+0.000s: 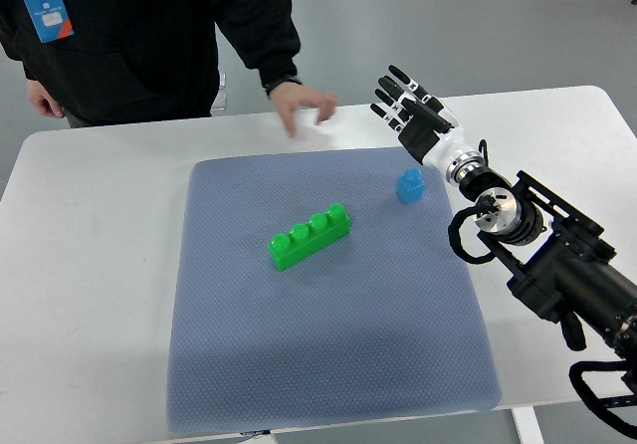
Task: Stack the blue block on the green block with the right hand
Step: 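Move the right hand over the small blue block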
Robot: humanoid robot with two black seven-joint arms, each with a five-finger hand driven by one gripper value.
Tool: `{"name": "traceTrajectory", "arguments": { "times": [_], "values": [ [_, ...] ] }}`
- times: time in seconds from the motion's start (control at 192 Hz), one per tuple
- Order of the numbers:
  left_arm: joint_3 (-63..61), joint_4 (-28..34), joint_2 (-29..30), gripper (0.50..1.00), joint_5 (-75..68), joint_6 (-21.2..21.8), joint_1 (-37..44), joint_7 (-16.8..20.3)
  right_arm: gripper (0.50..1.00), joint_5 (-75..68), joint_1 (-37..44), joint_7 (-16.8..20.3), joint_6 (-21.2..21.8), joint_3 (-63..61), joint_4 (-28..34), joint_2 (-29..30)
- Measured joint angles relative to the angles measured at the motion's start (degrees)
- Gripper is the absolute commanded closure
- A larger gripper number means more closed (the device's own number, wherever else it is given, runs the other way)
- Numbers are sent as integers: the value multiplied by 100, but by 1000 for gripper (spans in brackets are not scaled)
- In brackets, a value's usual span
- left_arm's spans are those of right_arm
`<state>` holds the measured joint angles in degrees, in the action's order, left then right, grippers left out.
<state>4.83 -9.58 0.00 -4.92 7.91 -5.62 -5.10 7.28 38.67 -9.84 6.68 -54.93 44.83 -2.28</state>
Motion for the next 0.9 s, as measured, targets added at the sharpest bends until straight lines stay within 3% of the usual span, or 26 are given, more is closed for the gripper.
{"name": "traceTrajectory", "arguments": {
  "times": [0.553, 0.699, 0.897],
  "values": [
    [0, 0, 0, 500, 0, 0, 0, 0, 579, 148, 99, 27, 83, 194, 26, -187],
    [1, 0, 0, 500, 1, 0, 0, 0, 581, 650, 392, 128, 372, 826, 41, -619],
    [4, 0, 0, 500, 1, -111, 0, 0, 581, 1614, 1348, 307, 1102, 2311, 235, -1611]
  ]
}}
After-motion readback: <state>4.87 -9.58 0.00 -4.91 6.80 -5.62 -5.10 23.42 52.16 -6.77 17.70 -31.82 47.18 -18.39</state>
